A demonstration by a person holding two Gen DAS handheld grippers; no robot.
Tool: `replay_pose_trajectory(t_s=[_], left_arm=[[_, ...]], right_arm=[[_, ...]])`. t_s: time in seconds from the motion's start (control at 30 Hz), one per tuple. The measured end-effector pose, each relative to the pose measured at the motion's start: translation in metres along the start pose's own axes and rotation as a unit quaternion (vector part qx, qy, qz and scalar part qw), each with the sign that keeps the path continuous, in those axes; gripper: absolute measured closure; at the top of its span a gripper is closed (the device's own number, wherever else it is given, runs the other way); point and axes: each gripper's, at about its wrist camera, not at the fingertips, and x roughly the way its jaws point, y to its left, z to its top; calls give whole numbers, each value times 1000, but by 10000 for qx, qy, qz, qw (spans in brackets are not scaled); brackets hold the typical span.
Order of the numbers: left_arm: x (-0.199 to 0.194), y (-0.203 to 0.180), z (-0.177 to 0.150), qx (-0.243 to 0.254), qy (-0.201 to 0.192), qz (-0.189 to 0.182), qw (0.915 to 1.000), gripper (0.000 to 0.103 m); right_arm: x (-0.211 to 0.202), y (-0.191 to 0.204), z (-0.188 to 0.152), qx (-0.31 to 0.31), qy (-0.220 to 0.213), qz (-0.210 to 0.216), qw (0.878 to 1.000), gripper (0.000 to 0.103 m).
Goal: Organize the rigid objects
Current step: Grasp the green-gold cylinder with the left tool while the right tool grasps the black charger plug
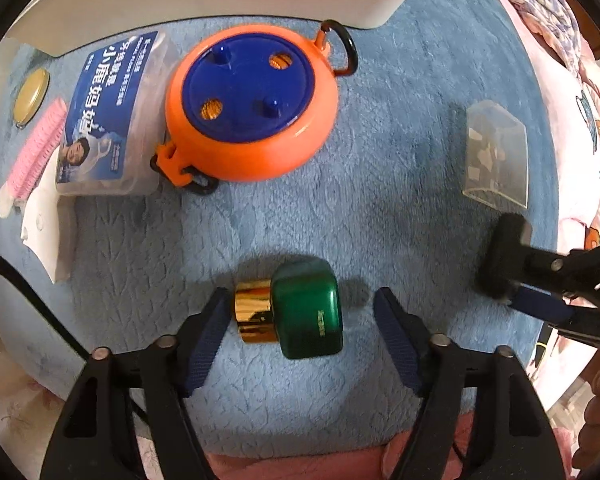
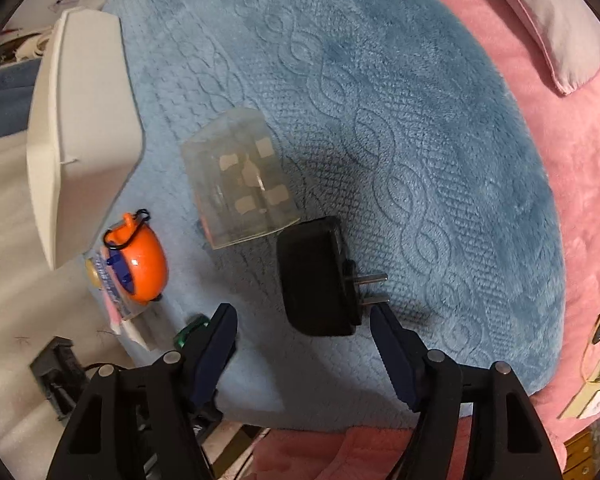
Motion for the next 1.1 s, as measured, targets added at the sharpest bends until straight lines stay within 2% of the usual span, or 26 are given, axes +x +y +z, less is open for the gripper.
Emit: replay_pose_trajectory(t_s=[0.17,0.2,0.3,0.47,0.8,1.1], left_arm=[[3,-5,11,-150,6,7,9999,48],[4,-6,13,-160,0,56,9999,54],[3,0,17,-131,5,24,9999,56],[3,11,10,-63,57,-106,9999,56],[-2,34,-35,179,264,-208,9993,56],[-27,77,-68,711,294,59,9970,56]], right_arm=[[14,0,3,131,98,-268,9995,49],[15,0,3,129,87,-281,9995,50],[13,1,4,70,67,-250,9996,58],[14,5,3,22,23,-288,9996,58],[19,13,-18,145,103,-255,9995,58],[27,51,-42,-96,152,-186,9997,58]])
